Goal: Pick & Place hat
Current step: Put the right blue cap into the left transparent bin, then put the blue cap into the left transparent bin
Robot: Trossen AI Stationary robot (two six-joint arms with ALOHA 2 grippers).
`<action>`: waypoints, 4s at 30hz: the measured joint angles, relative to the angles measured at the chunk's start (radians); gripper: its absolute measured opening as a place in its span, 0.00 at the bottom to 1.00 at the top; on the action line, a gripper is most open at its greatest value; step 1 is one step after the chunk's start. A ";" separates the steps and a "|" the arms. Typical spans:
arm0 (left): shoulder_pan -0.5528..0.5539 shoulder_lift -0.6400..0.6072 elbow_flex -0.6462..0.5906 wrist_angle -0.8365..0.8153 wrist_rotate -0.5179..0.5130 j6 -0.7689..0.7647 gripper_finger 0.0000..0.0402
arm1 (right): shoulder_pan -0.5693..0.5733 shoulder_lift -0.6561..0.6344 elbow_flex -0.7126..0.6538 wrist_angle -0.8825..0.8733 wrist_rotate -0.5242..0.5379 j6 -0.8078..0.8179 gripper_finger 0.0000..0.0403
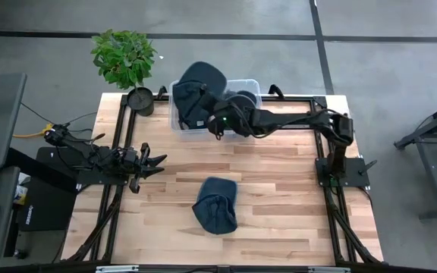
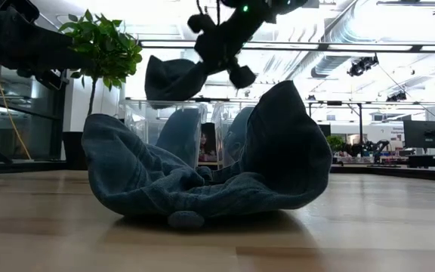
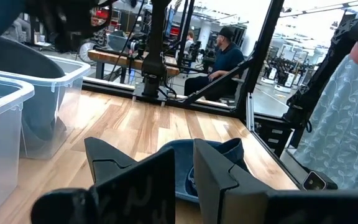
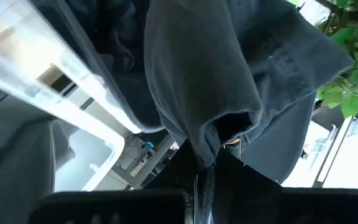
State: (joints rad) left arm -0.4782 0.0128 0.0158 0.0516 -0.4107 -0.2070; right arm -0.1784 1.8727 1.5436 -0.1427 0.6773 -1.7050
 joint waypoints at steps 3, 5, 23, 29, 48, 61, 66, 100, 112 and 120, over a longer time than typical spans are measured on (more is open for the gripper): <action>0.000 0.000 0.000 0.000 0.000 0.000 0.00 | -0.015 0.037 0.000 0.044 -0.007 -0.004 0.02; 0.000 0.000 0.000 0.000 0.000 0.000 0.00 | -0.021 0.060 0.000 0.050 -0.016 -0.007 0.02; 0.000 0.000 0.000 0.000 0.000 0.000 0.00 | -0.020 0.106 0.000 0.109 -0.092 0.026 0.13; 0.000 0.000 0.000 0.000 0.000 0.000 0.00 | -0.020 0.106 0.000 0.110 -0.092 0.069 0.18; 0.000 0.000 0.000 0.000 0.000 0.000 0.00 | -0.024 0.106 0.000 0.112 -0.100 0.213 0.38; 0.000 0.000 0.000 0.000 0.000 0.000 0.00 | -0.025 0.102 0.000 0.232 -0.007 0.070 0.48; 0.000 0.000 0.000 0.000 0.000 0.000 0.00 | -0.024 0.084 0.000 0.260 0.051 0.054 0.48; 0.000 0.000 0.000 0.000 -0.001 0.000 0.00 | 0.435 -0.463 0.000 -0.281 0.107 2.046 0.48; 0.000 0.000 0.000 0.000 -0.001 0.000 0.00 | 0.462 -0.455 -0.199 -0.284 -0.564 2.525 0.48; 0.000 0.000 0.000 0.000 -0.001 0.000 0.00 | 0.562 -0.454 -0.492 -0.131 -0.713 2.771 0.48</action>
State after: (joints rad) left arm -0.4779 0.0124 0.0158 0.0517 -0.4114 -0.2070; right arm 0.3839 1.4185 1.0512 -0.2742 -0.0360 1.0658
